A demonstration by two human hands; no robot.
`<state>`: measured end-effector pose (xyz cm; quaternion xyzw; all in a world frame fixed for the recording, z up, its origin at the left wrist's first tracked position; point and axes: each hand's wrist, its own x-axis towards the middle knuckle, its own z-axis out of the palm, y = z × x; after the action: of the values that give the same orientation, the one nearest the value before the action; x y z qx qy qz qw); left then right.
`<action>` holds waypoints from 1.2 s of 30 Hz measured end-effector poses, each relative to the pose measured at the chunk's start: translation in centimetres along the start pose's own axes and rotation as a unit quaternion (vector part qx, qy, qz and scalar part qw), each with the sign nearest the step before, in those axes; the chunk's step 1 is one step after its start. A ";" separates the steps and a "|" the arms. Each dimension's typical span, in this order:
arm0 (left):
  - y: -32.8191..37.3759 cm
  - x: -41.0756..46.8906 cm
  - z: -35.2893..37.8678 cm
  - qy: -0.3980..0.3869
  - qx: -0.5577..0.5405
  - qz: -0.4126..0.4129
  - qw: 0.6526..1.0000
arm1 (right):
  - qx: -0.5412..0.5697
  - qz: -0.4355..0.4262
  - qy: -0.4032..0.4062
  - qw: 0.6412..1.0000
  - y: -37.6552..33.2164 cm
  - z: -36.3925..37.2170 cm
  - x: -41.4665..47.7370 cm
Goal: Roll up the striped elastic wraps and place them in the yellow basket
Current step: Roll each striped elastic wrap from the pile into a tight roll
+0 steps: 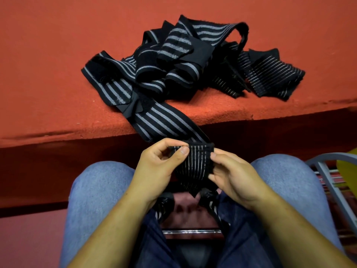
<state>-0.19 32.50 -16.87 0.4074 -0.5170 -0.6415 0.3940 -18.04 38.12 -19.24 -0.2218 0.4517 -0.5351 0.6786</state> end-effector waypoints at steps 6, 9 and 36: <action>-0.2 0.2 -0.1 0.012 0.009 -0.005 1.000 | -0.007 0.003 -0.054 0.999 0.1 -0.3 0.0; -0.2 0.2 0.0 0.017 0.019 -0.003 1.000 | -0.007 0.002 -0.070 0.998 0.0 -0.3 -0.1; -0.4 0.2 -0.3 0.019 0.110 0.030 0.993 | -0.155 -0.088 0.018 0.984 -0.3 0.0 -0.7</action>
<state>-0.02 32.24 -17.37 0.4447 -0.5889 -0.5607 0.3756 -18.18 38.65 -18.77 -0.3534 0.5204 -0.5198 0.5780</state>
